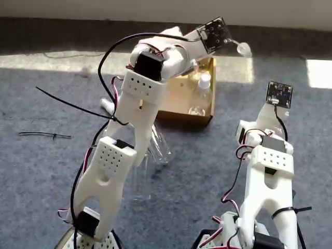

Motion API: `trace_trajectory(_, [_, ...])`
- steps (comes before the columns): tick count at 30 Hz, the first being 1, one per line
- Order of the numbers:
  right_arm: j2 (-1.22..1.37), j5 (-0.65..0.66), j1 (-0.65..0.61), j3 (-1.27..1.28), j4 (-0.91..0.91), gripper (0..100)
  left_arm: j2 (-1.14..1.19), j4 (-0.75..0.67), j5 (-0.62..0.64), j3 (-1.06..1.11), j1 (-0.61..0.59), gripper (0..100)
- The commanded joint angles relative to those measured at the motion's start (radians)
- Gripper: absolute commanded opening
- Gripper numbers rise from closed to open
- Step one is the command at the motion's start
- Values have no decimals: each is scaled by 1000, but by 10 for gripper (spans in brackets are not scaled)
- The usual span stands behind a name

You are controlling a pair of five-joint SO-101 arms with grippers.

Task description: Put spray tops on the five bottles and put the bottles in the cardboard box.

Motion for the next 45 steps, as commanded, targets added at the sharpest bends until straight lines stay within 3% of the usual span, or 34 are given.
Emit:
trace_trajectory(1, [-39, -3, 4, -21, -2, 213, -133, 26, -6, -48, -7, 150])
trace_trajectory(14, [-39, -5, 8, -18, -1, 213, -423, 264, 5, -48, -5, 150])
trace_trajectory(19, [-39, -3, 10, -13, -1, 213, -550, 292, 184, 18, -117, 150])
trace_trajectory(24, [-39, -3, 12, -13, 4, 213, -748, 296, 341, 277, -314, 150])
trace_trajectory(29, [-39, -3, 47, -15, 16, 213, -1070, 296, 368, 816, -369, 150])
trace_trajectory(33, [-31, 20, 88, -21, 168, 213, -1339, 290, 364, 1291, -239, 150])
trace_trajectory(36, [-39, 157, 96, -22, 248, 213, -1486, 279, 367, 1573, -85, 150])
trace_trajectory(41, [-39, 193, 166, -22, 280, 213, -1538, 40, 422, 1923, 94, 150])
trace_trajectory(45, [-39, 233, 214, -22, 283, 213, -1512, -146, 456, 2077, 208, 150])
